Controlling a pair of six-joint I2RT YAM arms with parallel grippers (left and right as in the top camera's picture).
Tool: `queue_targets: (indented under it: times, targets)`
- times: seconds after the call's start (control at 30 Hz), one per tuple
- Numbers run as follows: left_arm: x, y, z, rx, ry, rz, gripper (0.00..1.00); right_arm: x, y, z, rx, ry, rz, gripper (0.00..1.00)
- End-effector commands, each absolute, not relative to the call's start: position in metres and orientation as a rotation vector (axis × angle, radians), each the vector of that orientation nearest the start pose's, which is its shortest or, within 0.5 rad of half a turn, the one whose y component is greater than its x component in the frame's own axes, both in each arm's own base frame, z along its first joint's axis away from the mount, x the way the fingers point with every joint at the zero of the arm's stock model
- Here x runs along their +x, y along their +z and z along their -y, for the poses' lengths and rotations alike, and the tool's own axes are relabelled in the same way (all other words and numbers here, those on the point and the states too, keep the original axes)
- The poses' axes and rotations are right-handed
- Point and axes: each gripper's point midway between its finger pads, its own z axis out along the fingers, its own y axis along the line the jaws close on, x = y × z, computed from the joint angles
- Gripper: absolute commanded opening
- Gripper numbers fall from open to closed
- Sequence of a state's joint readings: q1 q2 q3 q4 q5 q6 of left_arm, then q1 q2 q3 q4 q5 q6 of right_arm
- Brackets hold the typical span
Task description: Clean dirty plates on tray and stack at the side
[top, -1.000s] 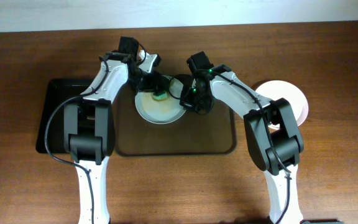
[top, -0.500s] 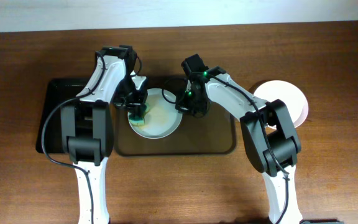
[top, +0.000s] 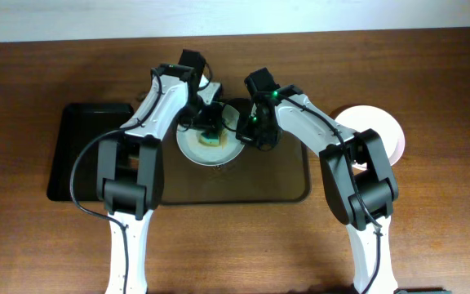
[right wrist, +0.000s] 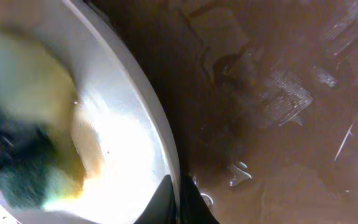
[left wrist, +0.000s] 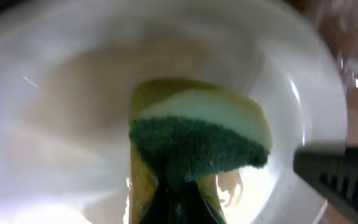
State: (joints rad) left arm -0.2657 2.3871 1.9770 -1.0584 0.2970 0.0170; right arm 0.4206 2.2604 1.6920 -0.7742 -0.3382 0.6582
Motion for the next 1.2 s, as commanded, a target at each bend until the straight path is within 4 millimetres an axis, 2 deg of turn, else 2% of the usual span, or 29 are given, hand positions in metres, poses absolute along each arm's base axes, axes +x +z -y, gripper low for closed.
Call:
queue_targets:
  times: [0.0,0.07,0.13,0.2,0.27,0.3,0.43,0.5,0.57,0.6,0.7,0.83,0.97,1.03,1.17]
  targets:
    - [0.502,0.037,0.146,0.349,-0.23,-2.92,0.01,0.408,-0.007,-0.248,0.307,0.589,-3.076,0.04]
    - [0.518,0.068,0.135,0.32,-0.167,-2.867,0.01,0.408,-0.008,-0.248,0.307,0.589,-3.076,0.04]
    - [0.518,0.087,0.129,0.306,-0.167,-2.867,0.01,0.408,-0.007,-0.249,0.282,0.597,-3.075,0.04]
    - [0.503,0.087,0.126,0.308,-0.161,-2.927,0.01,0.41,0.005,-0.253,0.198,0.633,-3.055,0.04]
    - [0.486,0.084,0.123,0.311,-0.158,-2.998,0.01,0.415,0.028,-0.248,0.122,0.595,-3.003,0.04]
    - [0.481,0.083,0.122,0.311,-0.155,-3.021,0.01,0.418,0.053,-0.234,0.057,0.485,-2.948,0.04]
    - [0.48,0.082,0.121,0.312,-0.154,-3.026,0.01,0.417,0.11,-0.183,0.079,0.137,-2.83,0.04]
    - [0.484,0.082,0.122,0.311,-0.155,-3.012,0.01,0.412,0.151,-0.154,0.095,-0.082,-2.715,0.04]
    - [0.485,0.082,0.122,0.311,-0.156,-3.006,0.01,0.407,0.175,-0.14,0.086,-0.245,-2.628,0.04]
    - [0.485,0.082,0.122,0.311,-0.156,-3.006,0.01,0.401,0.186,-0.134,0.056,-0.395,-2.567,0.04]
    - [0.485,0.082,0.122,0.311,-0.156,-3.006,0.01,0.391,0.207,-0.124,0.059,-0.662,-2.421,0.04]
    - [0.485,0.082,0.122,0.312,-0.155,-3.006,0.01,0.383,0.254,-0.133,-0.008,-0.927,-2.112,0.04]
    - [0.487,0.082,0.123,0.311,-0.156,-2.999,0.01,0.373,0.303,-0.147,-0.031,-1.093,-1.817,0.04]
    - [0.488,0.082,0.123,0.311,-0.157,-2.995,0.01,0.368,0.315,-0.152,-0.036,-1.122,-1.744,0.04]
    - [0.488,0.082,0.123,0.311,-0.157,-2.995,0.01,0.368,0.315,-0.152,-0.021,-1.109,-1.743,0.04]
